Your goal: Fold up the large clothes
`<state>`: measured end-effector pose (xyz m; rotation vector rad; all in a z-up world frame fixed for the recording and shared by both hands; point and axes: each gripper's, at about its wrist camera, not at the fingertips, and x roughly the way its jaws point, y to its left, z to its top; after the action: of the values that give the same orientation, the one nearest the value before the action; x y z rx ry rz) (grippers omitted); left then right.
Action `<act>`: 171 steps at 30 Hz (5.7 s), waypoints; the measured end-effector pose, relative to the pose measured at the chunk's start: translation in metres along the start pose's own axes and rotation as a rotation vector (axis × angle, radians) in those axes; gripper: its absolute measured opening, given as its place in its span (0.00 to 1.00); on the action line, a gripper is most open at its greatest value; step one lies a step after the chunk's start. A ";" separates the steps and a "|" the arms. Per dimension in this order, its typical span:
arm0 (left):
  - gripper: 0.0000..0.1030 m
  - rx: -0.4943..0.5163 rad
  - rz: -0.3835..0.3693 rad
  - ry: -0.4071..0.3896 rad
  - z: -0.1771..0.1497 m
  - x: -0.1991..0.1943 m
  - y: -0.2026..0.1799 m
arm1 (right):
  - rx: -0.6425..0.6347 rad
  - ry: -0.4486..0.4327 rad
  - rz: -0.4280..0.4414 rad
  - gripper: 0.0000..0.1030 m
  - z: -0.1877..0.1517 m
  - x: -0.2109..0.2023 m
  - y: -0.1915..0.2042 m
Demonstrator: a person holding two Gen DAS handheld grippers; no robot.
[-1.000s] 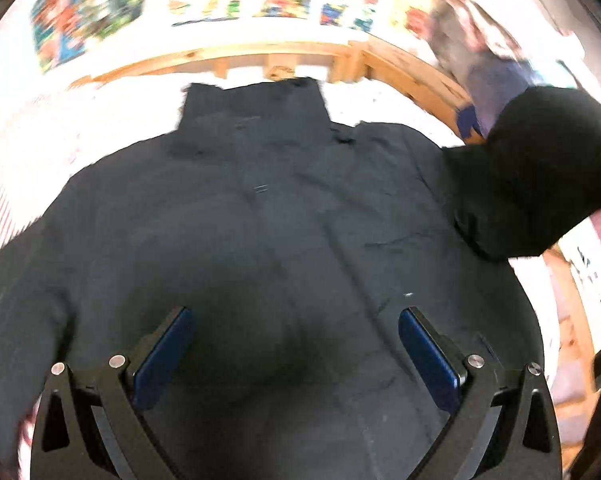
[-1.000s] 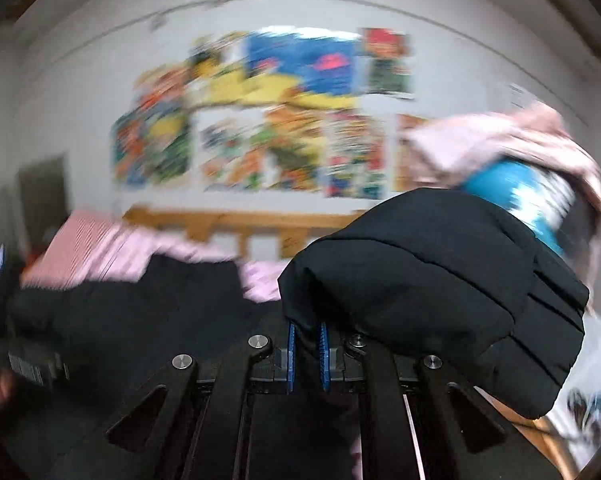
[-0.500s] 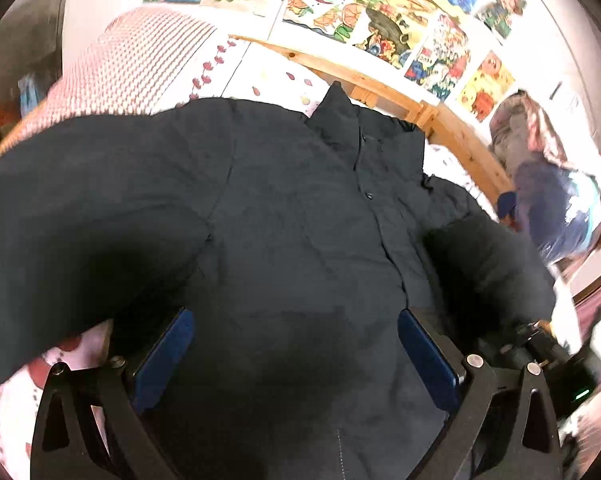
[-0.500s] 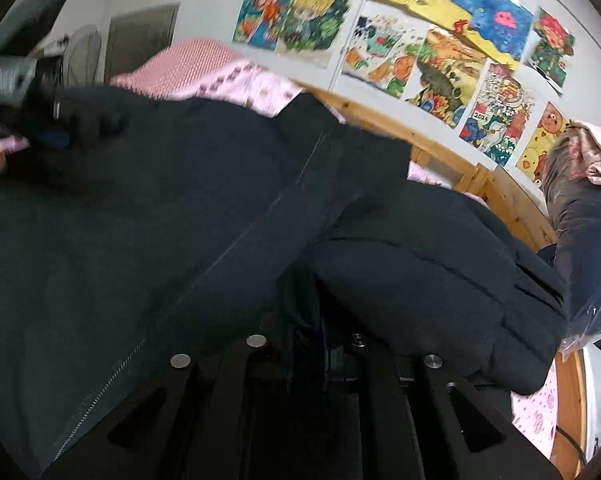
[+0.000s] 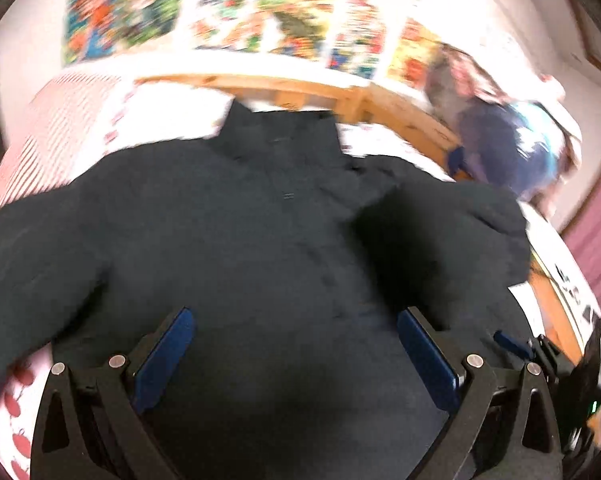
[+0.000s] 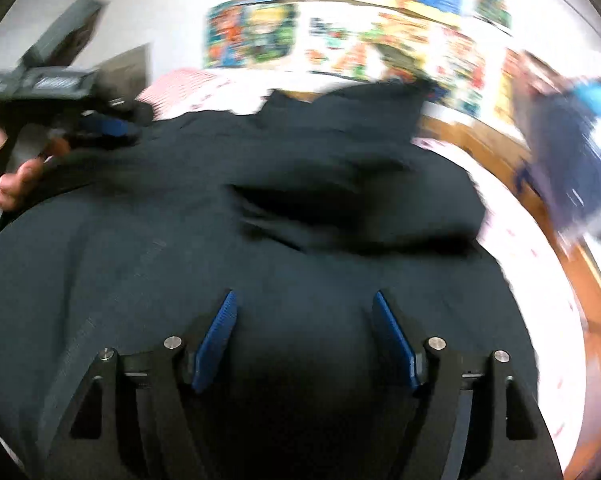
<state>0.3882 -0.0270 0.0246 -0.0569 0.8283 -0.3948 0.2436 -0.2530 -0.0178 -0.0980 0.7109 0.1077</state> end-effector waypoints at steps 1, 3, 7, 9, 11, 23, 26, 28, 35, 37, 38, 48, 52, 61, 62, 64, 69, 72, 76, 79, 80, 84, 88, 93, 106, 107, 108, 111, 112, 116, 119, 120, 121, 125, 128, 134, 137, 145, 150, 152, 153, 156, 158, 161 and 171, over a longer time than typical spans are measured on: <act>0.99 0.040 -0.033 -0.008 0.001 0.000 -0.013 | 0.042 -0.001 -0.018 0.64 -0.006 -0.005 -0.012; 1.00 0.102 -0.079 -0.017 -0.001 0.000 -0.037 | 0.128 -0.003 -0.064 0.68 -0.019 -0.016 -0.036; 1.00 0.194 -0.123 0.021 -0.005 0.018 -0.083 | 0.239 0.014 -0.116 0.69 -0.035 -0.023 -0.064; 1.00 0.199 -0.111 0.035 -0.004 0.027 -0.094 | 0.274 0.007 -0.118 0.69 -0.039 -0.026 -0.068; 1.00 0.196 -0.062 0.025 -0.001 0.034 -0.100 | 0.283 0.005 -0.124 0.69 -0.042 -0.027 -0.068; 0.27 -0.132 0.248 -0.026 0.020 0.037 0.000 | 0.163 -0.001 -0.115 0.70 0.049 0.021 -0.043; 0.26 -0.144 0.284 -0.056 0.023 0.034 0.014 | 0.115 -0.005 -0.109 0.70 0.084 0.049 -0.032; 0.26 -0.131 0.323 -0.042 0.024 0.039 0.018 | 0.094 0.011 -0.097 0.70 0.099 0.068 -0.025; 0.33 -0.216 0.343 0.149 0.002 0.086 0.057 | 0.114 0.216 0.001 0.73 0.082 0.157 -0.008; 0.34 -0.237 0.322 0.150 -0.005 0.090 0.063 | 0.140 0.189 0.015 0.74 0.071 0.158 -0.010; 0.35 -0.237 0.318 0.147 -0.007 0.091 0.062 | 0.149 0.175 0.019 0.74 0.065 0.157 -0.009; 0.67 -0.314 0.236 0.062 -0.016 0.041 0.061 | 0.216 0.093 0.088 0.87 0.049 0.139 -0.019; 0.77 -0.298 0.252 0.016 -0.021 -0.007 0.064 | 0.218 0.092 0.069 0.89 0.046 0.135 -0.019; 0.85 -0.565 0.373 -0.054 -0.075 -0.112 0.125 | 0.183 0.083 -0.029 0.90 0.066 0.102 -0.004; 0.85 -0.625 0.377 -0.068 -0.084 -0.124 0.137 | 0.185 0.075 -0.030 0.90 0.071 0.095 -0.001; 0.86 -0.740 0.373 -0.092 -0.100 -0.143 0.160 | 0.185 0.062 -0.009 0.90 0.081 0.085 0.009; 0.87 -1.016 0.329 -0.152 -0.140 -0.172 0.210 | 0.153 0.045 0.101 0.90 0.113 0.076 0.053; 0.87 -1.136 0.319 -0.205 -0.159 -0.180 0.230 | 0.142 0.064 0.170 0.90 0.129 0.088 0.085; 0.87 -1.275 0.333 -0.258 -0.180 -0.188 0.256 | 0.069 0.076 0.169 0.90 0.145 0.117 0.132; 0.86 -1.336 0.322 -0.291 -0.190 -0.186 0.269 | 0.032 0.100 0.153 0.90 0.153 0.143 0.160; 0.86 -1.345 0.322 -0.302 -0.191 -0.186 0.271 | 0.026 0.106 0.151 0.90 0.154 0.147 0.168; 0.64 -1.339 0.355 -0.335 -0.191 -0.190 0.276 | -0.031 0.183 0.123 0.92 0.143 0.177 0.191; 0.38 -1.304 0.414 -0.348 -0.189 -0.201 0.277 | -0.056 0.159 0.092 0.96 0.124 0.183 0.205; 0.13 -1.189 0.509 -0.424 -0.169 -0.219 0.266 | -0.015 0.125 0.132 0.97 0.120 0.170 0.198; 0.08 -0.549 0.592 -0.712 -0.043 -0.250 0.150 | 0.164 0.084 0.235 0.97 0.122 0.110 0.122; 0.08 -0.508 0.568 -0.722 -0.035 -0.248 0.140 | 0.197 0.086 0.246 0.97 0.122 0.106 0.111; 0.08 -0.458 0.532 -0.727 -0.025 -0.245 0.127 | 0.227 0.086 0.261 0.97 0.121 0.103 0.102; 0.07 -0.354 0.457 -0.724 -0.001 -0.232 0.096 | 0.294 0.066 0.279 0.97 0.120 0.091 0.069; 0.07 -0.331 0.432 -0.717 0.006 -0.227 0.087 | 0.302 0.061 0.267 0.97 0.119 0.088 0.061; 0.07 -0.261 0.319 -0.669 0.035 -0.201 0.057 | 0.348 0.043 0.231 0.97 0.111 0.078 0.024; 0.07 -0.190 0.264 -0.611 0.054 -0.171 0.032 | 0.375 0.046 0.189 0.97 0.102 0.073 -0.002; 0.07 -0.157 0.246 -0.587 0.061 -0.158 0.023 | 0.381 0.051 0.177 0.97 0.100 0.071 -0.008; 0.07 -0.137 0.234 -0.570 0.064 -0.148 0.015 | 0.387 0.058 0.163 0.97 0.096 0.070 -0.016; 0.07 -0.036 0.163 -0.429 0.075 -0.089 -0.014 | 0.412 0.071 0.105 0.97 0.081 0.066 -0.045; 0.07 0.014 0.109 -0.285 0.070 -0.041 -0.032 | 0.453 0.090 0.069 0.97 0.069 0.067 -0.067; 0.08 0.098 0.056 -0.026 0.039 0.032 -0.054 | 0.534 0.098 0.070 0.97 0.050 0.078 -0.092; 0.10 0.164 0.069 0.063 0.016 0.047 -0.059 | 0.591 0.088 0.138 0.97 0.044 0.088 -0.093; 0.43 0.127 -0.033 0.175 -0.006 0.049 -0.042 | 0.829 0.039 0.432 0.97 0.026 0.117 -0.092; 0.65 0.126 -0.083 0.185 -0.011 0.040 -0.043 | 0.868 0.058 0.550 0.97 0.025 0.133 -0.081; 0.65 0.134 -0.073 0.184 -0.011 0.035 -0.044 | 0.837 0.108 0.510 0.97 0.024 0.141 -0.071; 0.65 0.135 -0.075 0.175 -0.011 0.030 -0.043 | 0.822 0.125 0.488 0.97 0.022 0.143 -0.066; 0.65 0.130 -0.063 0.126 -0.004 0.015 -0.036 | 0.744 0.160 0.413 0.96 0.026 0.150 -0.049; 0.67 0.112 -0.010 0.079 0.004 0.005 -0.027 | 0.708 0.165 0.406 0.87 0.032 0.152 -0.040; 0.74 0.055 0.151 -0.002 0.015 -0.014 -0.003 | 0.681 0.190 0.423 0.52 0.041 0.162 -0.028; 0.75 -0.247 0.371 -0.136 0.030 -0.064 0.099 | 0.540 0.074 0.413 0.04 0.070 0.129 -0.024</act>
<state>0.4025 0.0849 0.0699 -0.1549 0.7303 0.0618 0.3892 -0.2595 -0.0481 0.5661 0.8059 0.3037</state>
